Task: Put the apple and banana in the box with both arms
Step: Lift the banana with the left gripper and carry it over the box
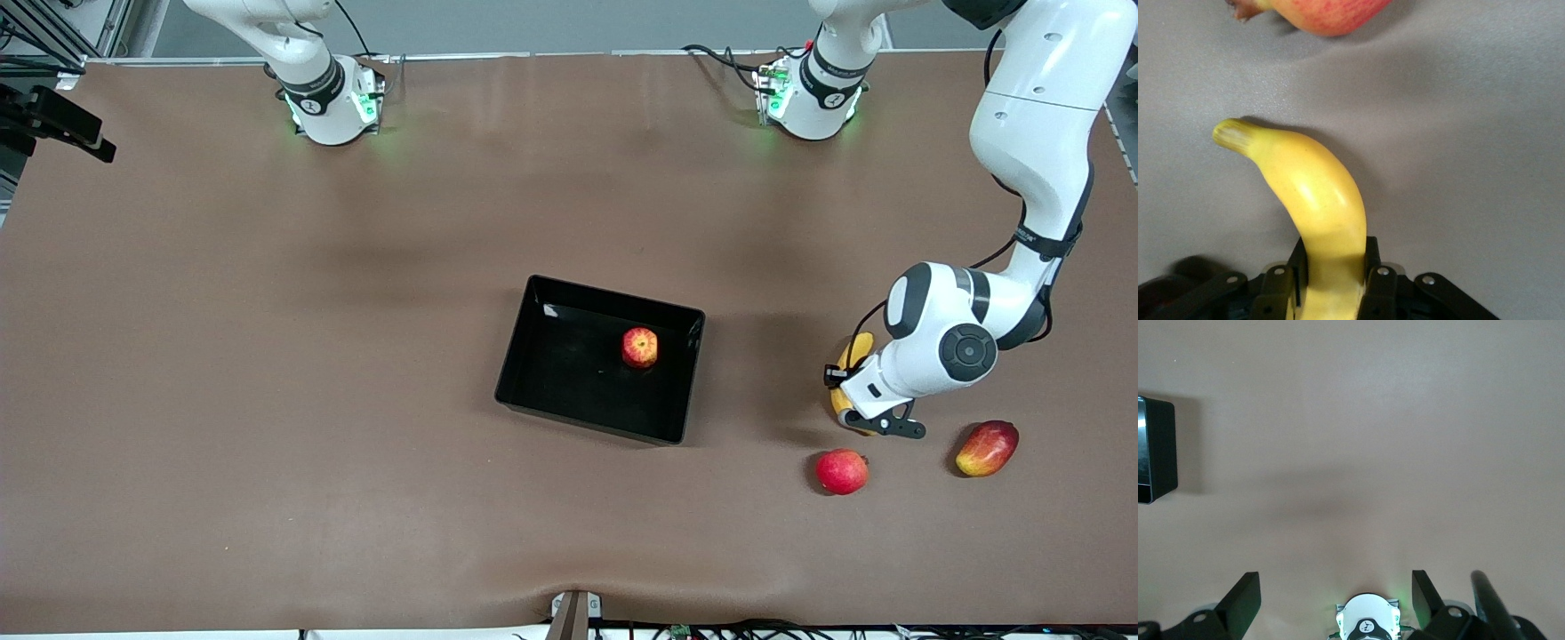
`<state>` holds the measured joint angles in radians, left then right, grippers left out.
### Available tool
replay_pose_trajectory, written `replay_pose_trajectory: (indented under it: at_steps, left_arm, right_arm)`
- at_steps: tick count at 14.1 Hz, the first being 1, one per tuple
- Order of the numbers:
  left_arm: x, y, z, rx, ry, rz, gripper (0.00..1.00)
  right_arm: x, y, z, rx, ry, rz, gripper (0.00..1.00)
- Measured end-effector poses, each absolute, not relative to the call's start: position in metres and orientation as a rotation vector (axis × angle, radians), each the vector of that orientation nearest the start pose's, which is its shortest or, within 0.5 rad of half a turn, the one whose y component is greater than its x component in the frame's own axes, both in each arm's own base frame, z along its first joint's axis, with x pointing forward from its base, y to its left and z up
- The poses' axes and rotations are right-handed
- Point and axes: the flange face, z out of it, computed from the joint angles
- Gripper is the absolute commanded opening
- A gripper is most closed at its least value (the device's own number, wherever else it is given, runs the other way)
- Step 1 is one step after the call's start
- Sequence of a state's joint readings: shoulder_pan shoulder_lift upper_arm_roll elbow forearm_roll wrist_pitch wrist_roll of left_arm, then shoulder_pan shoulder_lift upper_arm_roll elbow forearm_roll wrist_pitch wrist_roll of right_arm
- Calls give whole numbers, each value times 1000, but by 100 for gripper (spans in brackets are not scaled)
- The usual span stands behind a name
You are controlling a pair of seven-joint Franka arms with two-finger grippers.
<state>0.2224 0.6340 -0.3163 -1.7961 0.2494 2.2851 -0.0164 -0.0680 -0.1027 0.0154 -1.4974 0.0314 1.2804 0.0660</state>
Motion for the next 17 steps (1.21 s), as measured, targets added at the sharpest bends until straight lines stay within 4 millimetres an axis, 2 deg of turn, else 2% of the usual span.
replay_pose_trajectory:
  at_steps: [2,5,6,8,10,11,13,17]
  left_arm:
    - [645,-50,230,-3114,338,143,0]
    - [647,-77,308,-3087,380,47,0]
    - [645,-91,336,-3081,374,18,0]
    - [636,-135,391,-3083,368,-6,0]
    - [628,-182,427,-3145,335,-18,0]
    - [624,-202,435,-3178,310,-23,0]
    - [614,-245,438,-3209,265,-19,0]
    - [584,-348,423,-3234,339,23,0]
  right_arm:
    - [488,-21,688,-3103,173,179,100]
    - [488,-21,688,-3103,173,179,100]
    - [488,-21,688,-3103,173,179,100]
    - [488,-21,688,-3103,173,178,100]
    - [488,-21,688,-3104,173,178,100]
    - [488,-21,688,-3104,173,178,100]
    - [488,-21,688,-3104,173,178,100]
    - [488,-24,688,-3103,181,179,100]
